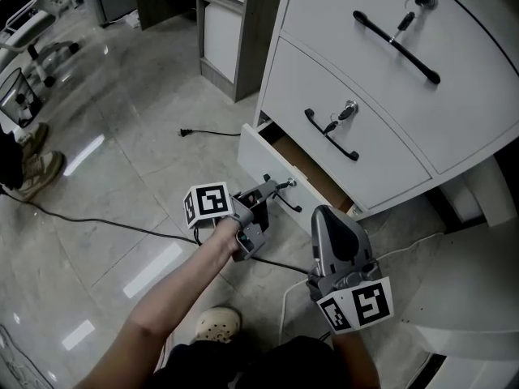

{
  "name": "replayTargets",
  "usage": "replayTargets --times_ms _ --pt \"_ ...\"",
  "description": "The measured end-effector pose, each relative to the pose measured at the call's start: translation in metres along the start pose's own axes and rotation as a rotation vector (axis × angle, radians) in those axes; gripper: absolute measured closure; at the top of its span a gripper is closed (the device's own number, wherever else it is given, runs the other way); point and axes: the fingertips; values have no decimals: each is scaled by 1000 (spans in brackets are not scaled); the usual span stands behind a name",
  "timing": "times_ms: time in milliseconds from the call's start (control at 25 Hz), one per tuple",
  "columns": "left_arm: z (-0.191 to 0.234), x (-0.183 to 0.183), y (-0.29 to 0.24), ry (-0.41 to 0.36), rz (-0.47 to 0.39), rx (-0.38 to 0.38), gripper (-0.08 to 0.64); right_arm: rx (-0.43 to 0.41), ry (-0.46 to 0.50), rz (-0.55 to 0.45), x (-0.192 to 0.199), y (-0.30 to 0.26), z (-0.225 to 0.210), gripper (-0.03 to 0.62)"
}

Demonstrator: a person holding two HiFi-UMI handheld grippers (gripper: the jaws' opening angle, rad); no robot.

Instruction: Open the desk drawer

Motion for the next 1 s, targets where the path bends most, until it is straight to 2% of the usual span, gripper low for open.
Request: replayTargets --times_ms 200,760,1000 --pt "2 3 11 0 10 -12 532 -41 -32 -16 -19 2 4 574" --pt "6 12 48 -25 21 -27 532 -26 70 -3 -26 3 -4 574" --pt "9 17 71 -44 38 -33 532 -38 45 -25 -29 1 0 574"
Point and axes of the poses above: the fingertips, and each gripper's own axes: y backward along the fingers, z to its left, x out of its underside, and after that the axes turned 7 degrees about -x, right-handed
